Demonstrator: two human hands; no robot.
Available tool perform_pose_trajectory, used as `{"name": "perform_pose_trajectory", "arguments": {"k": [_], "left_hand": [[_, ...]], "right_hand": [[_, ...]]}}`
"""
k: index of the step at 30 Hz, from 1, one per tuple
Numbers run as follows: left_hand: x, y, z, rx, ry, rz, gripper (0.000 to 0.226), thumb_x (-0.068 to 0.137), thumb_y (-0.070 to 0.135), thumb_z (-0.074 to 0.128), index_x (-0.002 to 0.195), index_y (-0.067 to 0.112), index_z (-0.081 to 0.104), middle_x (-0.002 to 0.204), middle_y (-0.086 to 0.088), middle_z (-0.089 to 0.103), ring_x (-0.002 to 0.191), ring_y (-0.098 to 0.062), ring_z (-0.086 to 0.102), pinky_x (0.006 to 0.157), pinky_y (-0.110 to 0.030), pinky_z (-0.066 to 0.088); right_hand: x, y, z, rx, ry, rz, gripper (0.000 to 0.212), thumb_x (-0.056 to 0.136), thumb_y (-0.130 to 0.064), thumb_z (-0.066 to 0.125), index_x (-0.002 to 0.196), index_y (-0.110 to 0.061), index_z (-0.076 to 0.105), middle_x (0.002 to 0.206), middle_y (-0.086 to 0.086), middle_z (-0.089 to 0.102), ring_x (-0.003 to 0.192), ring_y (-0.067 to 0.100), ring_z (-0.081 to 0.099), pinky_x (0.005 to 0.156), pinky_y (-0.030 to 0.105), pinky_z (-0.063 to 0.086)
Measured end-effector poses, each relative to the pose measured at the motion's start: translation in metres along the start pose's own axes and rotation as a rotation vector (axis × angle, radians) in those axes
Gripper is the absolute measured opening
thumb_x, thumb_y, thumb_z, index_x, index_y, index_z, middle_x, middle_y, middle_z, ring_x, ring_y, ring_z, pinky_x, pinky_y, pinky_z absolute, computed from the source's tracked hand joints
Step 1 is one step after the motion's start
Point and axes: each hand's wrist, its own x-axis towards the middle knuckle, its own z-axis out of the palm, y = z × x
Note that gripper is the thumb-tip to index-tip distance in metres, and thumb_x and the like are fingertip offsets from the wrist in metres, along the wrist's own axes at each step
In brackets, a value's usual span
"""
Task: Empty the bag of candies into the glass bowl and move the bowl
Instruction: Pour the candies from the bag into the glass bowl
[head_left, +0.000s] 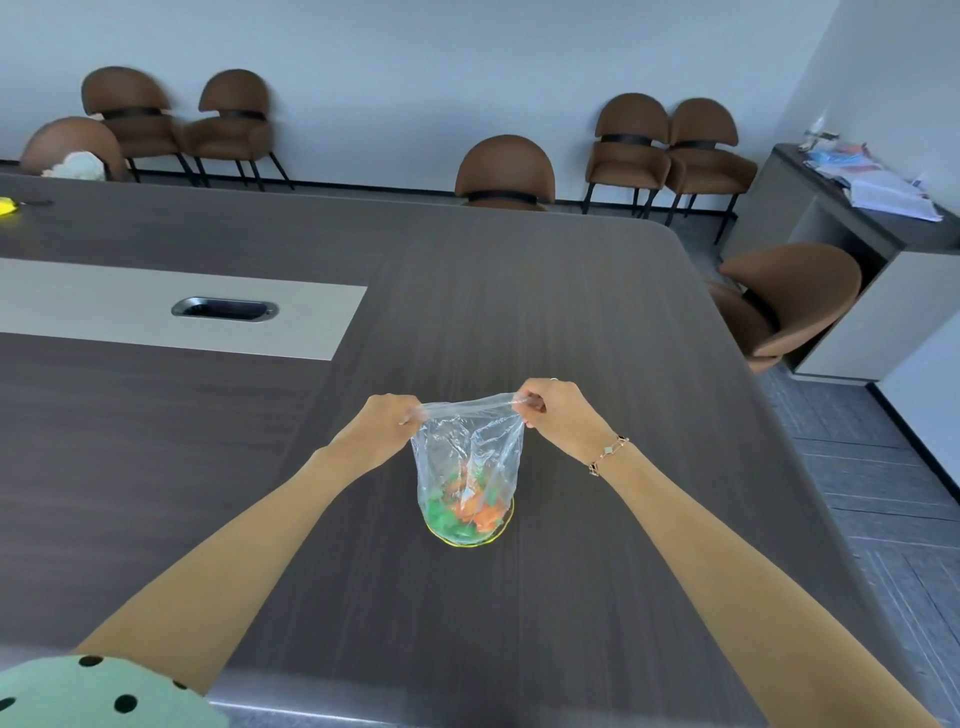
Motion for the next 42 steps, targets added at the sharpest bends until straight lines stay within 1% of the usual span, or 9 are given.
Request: {"name": "perform_pose_trajectory", "arguments": {"k": [4,10,15,19,25,28,30,32,42], "left_hand": [[0.001,0.003,-0.005,0.02,0.003,0.007,0.021,0.093,0.013,0.047,0.087,0.001,0.063,0.081,-0.016,0.063,0.065,-0.021,0.049,0.056,-0.027,0.037],[0.002,0.008,-0.015,0.013,0.028,0.007,0.02,0.093,0.014,0.048,0.085,0.002,0.063,0.07,-0.002,0.055,0.06,-0.016,0.046,0.054,-0.025,0.035],[0.005,0.009,-0.031,0.039,0.063,0.038,0.018,0.092,0.012,0.05,0.085,0.001,0.063,0.073,-0.007,0.057,0.064,-0.022,0.048,0.055,-0.028,0.036],[0.01,0.002,-0.048,0.053,0.091,0.05,0.019,0.089,0.008,0.046,0.08,0.004,0.062,0.079,-0.014,0.063,0.068,-0.024,0.051,0.062,-0.034,0.041],[0.003,-0.025,-0.078,0.108,0.188,0.113,0.026,0.092,0.004,0.044,0.105,0.014,0.064,0.093,-0.006,0.058,0.084,-0.024,0.056,0.075,-0.033,0.046],[-0.011,-0.058,-0.077,0.155,0.189,0.096,0.041,0.092,0.005,0.043,0.127,0.024,0.053,0.121,-0.001,0.055,0.106,-0.022,0.056,0.091,-0.033,0.045],[-0.022,-0.085,-0.066,0.227,0.128,0.051,0.049,0.093,0.004,0.044,0.139,0.022,0.043,0.14,0.0,0.047,0.123,-0.022,0.05,0.102,-0.033,0.042],[-0.033,-0.114,-0.048,0.287,0.044,0.003,0.055,0.093,0.004,0.044,0.144,0.019,0.035,0.152,0.0,0.037,0.135,-0.023,0.042,0.113,-0.037,0.036],[-0.068,-0.215,0.044,0.595,-0.368,-0.143,0.067,0.095,0.015,0.045,0.151,0.016,0.007,0.161,-0.005,0.012,0.148,-0.024,0.015,0.119,-0.037,0.022]], "right_hand": [[0.001,-0.002,-0.005,-0.002,0.019,-0.01,0.014,0.092,-0.012,0.054,0.087,-0.004,0.065,0.078,0.0,0.06,0.074,0.015,0.056,0.062,0.009,0.037],[0.005,-0.011,-0.014,-0.029,0.043,-0.043,0.015,0.091,-0.01,0.053,0.086,-0.003,0.065,0.08,0.009,0.066,0.076,0.021,0.057,0.065,0.018,0.042],[0.012,-0.02,-0.019,-0.081,0.05,-0.095,0.015,0.089,-0.009,0.052,0.082,0.0,0.062,0.084,0.015,0.067,0.072,0.018,0.05,0.068,0.025,0.043],[0.022,-0.03,-0.016,-0.07,0.046,-0.096,0.016,0.09,-0.01,0.052,0.087,0.002,0.062,0.09,0.012,0.068,0.082,0.024,0.058,0.065,0.02,0.04],[0.04,-0.058,0.006,-0.057,0.039,-0.177,0.012,0.092,-0.007,0.052,0.093,-0.003,0.064,0.096,0.009,0.066,0.086,0.022,0.061,0.065,0.013,0.041],[0.037,-0.064,0.036,-0.12,0.029,-0.268,0.012,0.094,-0.008,0.05,0.093,-0.003,0.061,0.1,0.011,0.063,0.082,0.021,0.061,0.066,0.019,0.047],[0.03,-0.06,0.066,-0.173,-0.009,-0.315,0.018,0.096,-0.013,0.045,0.095,-0.003,0.06,0.103,0.011,0.061,0.086,0.024,0.06,0.073,0.035,0.054],[0.022,-0.054,0.098,-0.246,-0.087,-0.352,0.021,0.097,-0.014,0.042,0.099,-0.003,0.06,0.108,0.013,0.06,0.094,0.028,0.058,0.08,0.043,0.052],[-0.014,-0.021,0.238,-0.464,-0.496,-0.396,0.023,0.092,-0.013,0.054,0.11,0.0,0.06,0.118,0.018,0.06,0.111,0.037,0.054,0.099,0.044,0.04]]}}
